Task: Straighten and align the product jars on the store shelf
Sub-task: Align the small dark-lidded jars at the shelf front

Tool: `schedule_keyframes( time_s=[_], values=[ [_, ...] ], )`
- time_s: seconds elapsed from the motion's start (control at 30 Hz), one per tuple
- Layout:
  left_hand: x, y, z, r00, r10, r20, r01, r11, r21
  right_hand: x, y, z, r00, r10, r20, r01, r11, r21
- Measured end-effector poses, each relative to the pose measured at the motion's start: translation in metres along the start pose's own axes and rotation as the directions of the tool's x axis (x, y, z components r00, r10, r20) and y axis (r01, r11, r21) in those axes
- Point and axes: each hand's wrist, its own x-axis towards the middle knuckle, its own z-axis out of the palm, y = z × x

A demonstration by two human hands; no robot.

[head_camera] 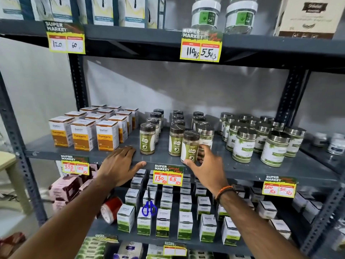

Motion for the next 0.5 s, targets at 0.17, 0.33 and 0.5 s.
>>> schedule_keyframes(
  time_s=[0.17,0.33,0.5],
  values=[
    [-0.0005,0.0014,0.0001,1.0,-0.005,0.004,0.005,1.0,-0.001,0.0022,-0.0043,0.0024,1.0,0.016,-0.022,-0.018,0.998,-0.064],
    [-0.002,0.0008,0.0002,1.0,-0.006,0.0,0.006,1.0,-0.006,0.0017,-0.0077,0.0059,0.998,0.04,-0.05,-0.043,0.997,-0.058],
    [-0.0018,0.001,0.0,1.0,-0.007,0.003,0.007,1.0,-0.006,0.0019,-0.0062,0.0028,0.999,0.034,-0.032,-0.035,0.999,-0.034]
  ],
)
